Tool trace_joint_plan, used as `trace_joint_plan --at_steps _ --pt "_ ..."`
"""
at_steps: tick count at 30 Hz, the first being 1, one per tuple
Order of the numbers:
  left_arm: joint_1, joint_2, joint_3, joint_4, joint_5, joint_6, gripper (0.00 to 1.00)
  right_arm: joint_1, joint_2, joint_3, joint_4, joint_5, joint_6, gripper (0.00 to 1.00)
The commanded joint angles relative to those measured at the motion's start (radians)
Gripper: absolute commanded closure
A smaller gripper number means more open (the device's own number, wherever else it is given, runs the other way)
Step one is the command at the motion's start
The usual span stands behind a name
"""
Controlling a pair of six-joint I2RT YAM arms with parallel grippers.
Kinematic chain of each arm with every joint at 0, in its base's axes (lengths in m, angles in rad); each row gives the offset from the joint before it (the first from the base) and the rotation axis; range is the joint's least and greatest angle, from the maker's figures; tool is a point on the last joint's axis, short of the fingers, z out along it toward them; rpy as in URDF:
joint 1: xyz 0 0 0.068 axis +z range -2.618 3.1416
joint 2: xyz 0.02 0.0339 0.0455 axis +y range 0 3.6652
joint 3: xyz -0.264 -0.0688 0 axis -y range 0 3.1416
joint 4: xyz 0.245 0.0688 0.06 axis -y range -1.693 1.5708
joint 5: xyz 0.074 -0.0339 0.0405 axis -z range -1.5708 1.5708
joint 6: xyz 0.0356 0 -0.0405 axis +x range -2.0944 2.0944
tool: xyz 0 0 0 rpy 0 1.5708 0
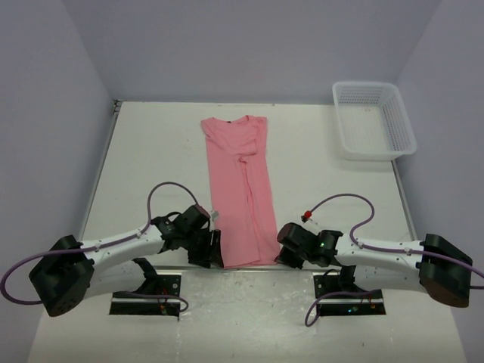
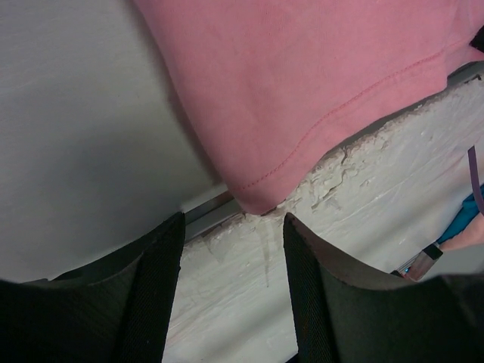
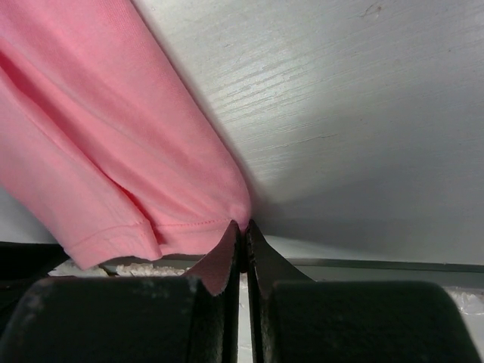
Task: Fold and stack the t-shirts
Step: Grab the bottom of the folded rectangular tshirt with both arms
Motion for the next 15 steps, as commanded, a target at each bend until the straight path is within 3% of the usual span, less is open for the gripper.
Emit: trace_joint_plan --at_steps 1,15 --pt "-0.032 0.042 0.014 0.101 -0.001 -0.056 0.43 0.005 0.027 -0.061 -0.109 0.062 -0.015 1.0" --pt "-0.049 0.157 0.065 0.161 -0.035 -0.063 0.5 0.005 0.006 -0.079 -0.1 0.059 -0.018 1.0"
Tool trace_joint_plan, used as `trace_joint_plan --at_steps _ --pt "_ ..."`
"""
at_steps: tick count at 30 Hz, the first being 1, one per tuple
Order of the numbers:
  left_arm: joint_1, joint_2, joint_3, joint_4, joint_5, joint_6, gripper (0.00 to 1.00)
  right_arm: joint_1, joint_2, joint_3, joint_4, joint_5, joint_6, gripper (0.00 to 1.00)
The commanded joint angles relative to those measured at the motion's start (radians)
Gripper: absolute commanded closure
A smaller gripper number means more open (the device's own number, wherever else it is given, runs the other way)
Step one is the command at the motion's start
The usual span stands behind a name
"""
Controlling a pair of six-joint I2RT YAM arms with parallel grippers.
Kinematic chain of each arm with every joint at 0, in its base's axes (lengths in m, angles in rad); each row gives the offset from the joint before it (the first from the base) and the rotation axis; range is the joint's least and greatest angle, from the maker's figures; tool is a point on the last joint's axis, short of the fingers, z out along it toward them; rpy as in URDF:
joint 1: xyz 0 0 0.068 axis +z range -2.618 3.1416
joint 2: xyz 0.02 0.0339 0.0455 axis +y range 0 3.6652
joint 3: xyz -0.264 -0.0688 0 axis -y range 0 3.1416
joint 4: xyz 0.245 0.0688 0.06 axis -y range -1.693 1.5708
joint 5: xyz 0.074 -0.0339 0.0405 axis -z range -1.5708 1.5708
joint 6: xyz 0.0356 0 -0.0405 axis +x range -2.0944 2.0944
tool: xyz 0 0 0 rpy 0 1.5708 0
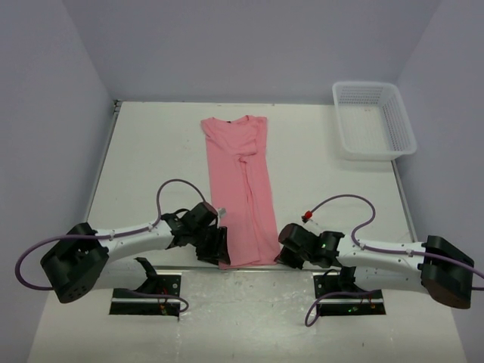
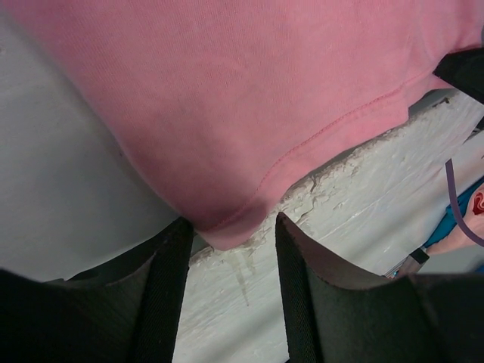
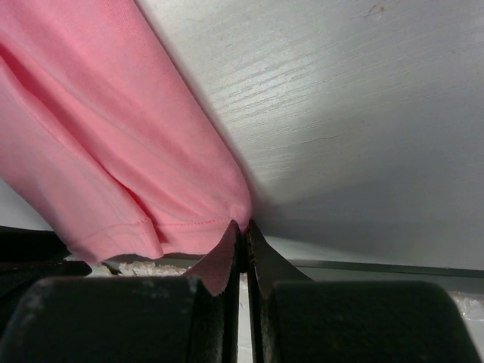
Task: Fold and stack the t-shirts
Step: Grab the bottom of the folded rectangular tshirt with both arms
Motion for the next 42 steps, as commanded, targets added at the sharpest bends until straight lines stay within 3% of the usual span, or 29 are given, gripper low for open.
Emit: trace_joint_plan --at_steps 1,16,28,35,42 --pt "-0.005 0.017 0.021 0.034 -0.038 -0.019 0.51 0.005 0.022 -0.066 -0.116 0.06 -0.018 1.0" --pt "-0.016 0.008 -0.008 0.044 -0.044 -0.042 1.0 0.005 0.028 -0.063 -0.119 0.061 -0.027 1.0" --pt "-0.025 -0.122 -0.065 -0.062 -0.076 -0.097 1.0 0.014 0.065 -0.028 -0.125 0.075 -0.089 1.0" --pt "-0.025 -0.208 -0.097 -0.131 -0.107 -0.128 1.0 0.103 0.169 0.083 -0.163 0.101 -0.126 1.0" --pt "-0.025 -0.242 -0.111 -0.16 -0.127 -0.142 1.0 0.126 0.157 0.103 -0.196 0.124 -0.104 1.0"
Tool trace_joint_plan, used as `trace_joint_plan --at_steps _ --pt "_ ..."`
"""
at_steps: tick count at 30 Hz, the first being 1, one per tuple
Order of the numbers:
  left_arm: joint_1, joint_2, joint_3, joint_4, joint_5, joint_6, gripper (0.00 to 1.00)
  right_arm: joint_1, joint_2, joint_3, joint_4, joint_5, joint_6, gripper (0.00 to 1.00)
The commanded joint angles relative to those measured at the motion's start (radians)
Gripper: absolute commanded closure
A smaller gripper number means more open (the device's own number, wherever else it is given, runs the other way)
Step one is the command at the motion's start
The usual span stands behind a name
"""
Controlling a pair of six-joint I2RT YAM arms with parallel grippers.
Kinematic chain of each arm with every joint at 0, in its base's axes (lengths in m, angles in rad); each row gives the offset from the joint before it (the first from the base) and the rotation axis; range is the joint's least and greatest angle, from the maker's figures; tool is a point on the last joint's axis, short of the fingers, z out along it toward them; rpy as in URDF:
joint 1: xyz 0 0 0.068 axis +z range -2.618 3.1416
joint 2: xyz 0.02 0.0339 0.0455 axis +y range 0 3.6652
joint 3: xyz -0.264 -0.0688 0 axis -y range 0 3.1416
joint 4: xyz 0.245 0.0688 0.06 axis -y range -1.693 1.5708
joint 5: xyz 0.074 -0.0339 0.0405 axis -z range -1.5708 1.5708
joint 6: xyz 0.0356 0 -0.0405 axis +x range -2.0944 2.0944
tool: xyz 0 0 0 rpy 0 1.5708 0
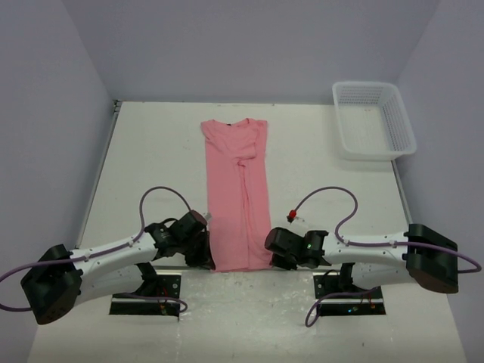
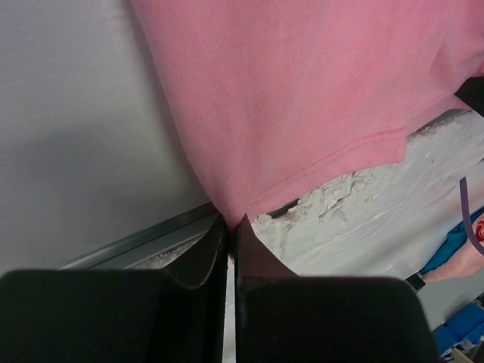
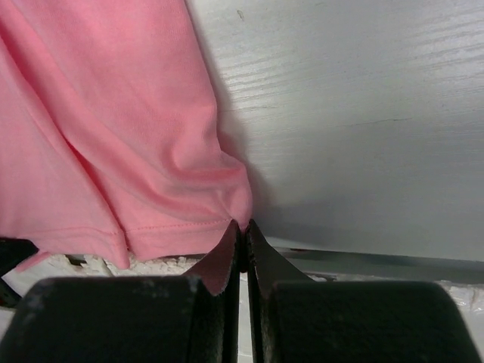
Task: Fold and stack the t-shirts
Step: Grab the bottom of the folded rectangular tshirt with both arms
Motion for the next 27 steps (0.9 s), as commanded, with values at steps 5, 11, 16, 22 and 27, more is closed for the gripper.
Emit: trace_joint_plan --at_steps 5,11,16,22,27 --pt "-0.006 -0.056 -0.019 -0.072 -0.034 -0.032 1.0 0.013 -0.04 -0.039 -0.174 0.069 0.007 1.0" --pt "-0.007 -0.038 -0.004 -0.052 -0.022 -0.025 1.0 0.013 -0.023 -0.026 -0.151 0.06 -0.039 1.0" --pt "-0.006 -0.032 0.021 -0.055 -0.027 0.002 1.0 0.014 -0.011 -0.009 -0.094 0.047 -0.114 1.0" --pt "-0.006 -0.084 0.099 -0.132 -0.106 0.033 1.0 0.016 -0.058 0.062 -0.099 0.075 -0.229 1.0" --pt "-0.006 -0.08 0.275 -0.253 -0.277 0.085 1.0 -0.01 -0.049 0.22 -0.172 0.144 -0.378 1.0"
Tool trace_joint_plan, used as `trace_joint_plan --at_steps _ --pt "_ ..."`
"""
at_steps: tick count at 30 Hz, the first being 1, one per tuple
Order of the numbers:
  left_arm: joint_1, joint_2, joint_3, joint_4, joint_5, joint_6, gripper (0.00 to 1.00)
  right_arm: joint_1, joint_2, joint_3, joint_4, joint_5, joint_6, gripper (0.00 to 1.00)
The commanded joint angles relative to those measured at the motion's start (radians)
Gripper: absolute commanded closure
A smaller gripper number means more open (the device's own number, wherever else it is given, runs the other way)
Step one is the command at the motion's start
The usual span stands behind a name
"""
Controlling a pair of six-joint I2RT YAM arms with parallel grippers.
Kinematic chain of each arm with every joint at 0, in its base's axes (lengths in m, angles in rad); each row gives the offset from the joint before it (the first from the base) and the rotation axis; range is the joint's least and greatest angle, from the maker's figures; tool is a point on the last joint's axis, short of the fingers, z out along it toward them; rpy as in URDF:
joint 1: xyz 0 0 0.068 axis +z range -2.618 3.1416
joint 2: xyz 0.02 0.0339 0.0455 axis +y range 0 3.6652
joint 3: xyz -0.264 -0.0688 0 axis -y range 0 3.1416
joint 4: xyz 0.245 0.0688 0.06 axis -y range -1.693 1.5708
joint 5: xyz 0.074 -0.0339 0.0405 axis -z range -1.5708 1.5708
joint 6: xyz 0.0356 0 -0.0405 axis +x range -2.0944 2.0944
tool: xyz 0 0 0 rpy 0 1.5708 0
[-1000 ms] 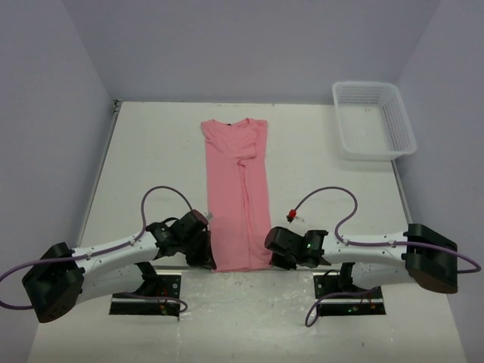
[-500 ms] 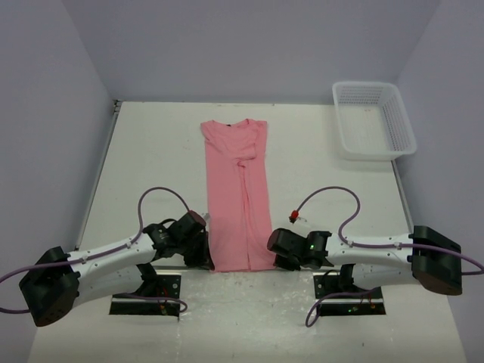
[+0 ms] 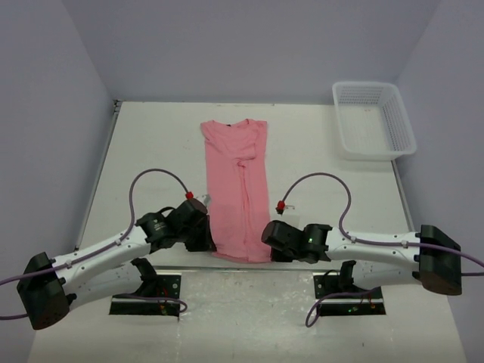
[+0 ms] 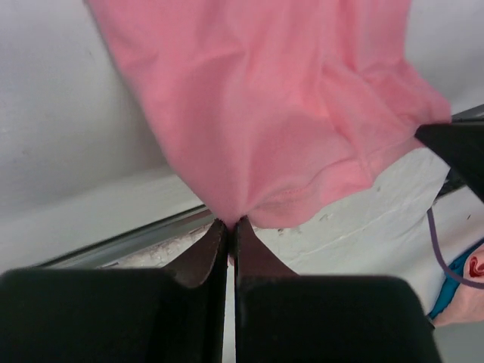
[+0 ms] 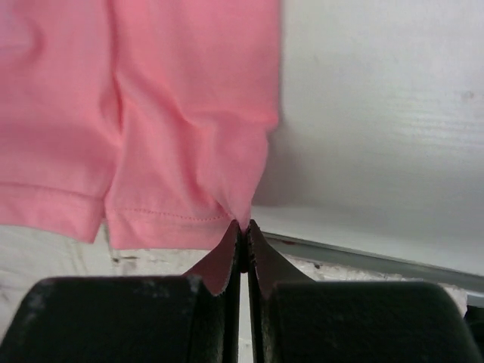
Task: Fold and stack the t-shirts
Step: Grab the bottom of the folded rectangular tshirt with both arms, then fold the folded rectangular tshirt in 1/3 of the way
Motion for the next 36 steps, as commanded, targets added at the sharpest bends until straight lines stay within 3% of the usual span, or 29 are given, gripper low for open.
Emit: trace_joint_plan --at_steps 1,9,17,26,36 --pt "-0.004 0.006 0.126 -0.099 -0.183 0.055 1.0 -0.031 0.014 0.141 -0.059 0.096 -0.184 1.0" --pt "0.018 0.188 0.295 -0.053 -0.283 0.103 1.0 -0.226 0.143 0.372 -0.075 0.06 -0.462 1.0" --pt "0.201 0.33 0.462 0.007 -0.265 0.229 1.0 -0.39 0.29 0.581 -0.087 -0.002 -0.663 1.0" --pt "0.31 0.563 0.675 0.034 -0.271 0.308 1.0 -0.519 0.478 0.773 -0.085 -0.122 -0.786 1.0" --pt "0.449 0.693 0.731 0.093 -0.21 0.348 1.0 -0.614 0.645 0.914 -0.096 -0.242 -0.854 1.0"
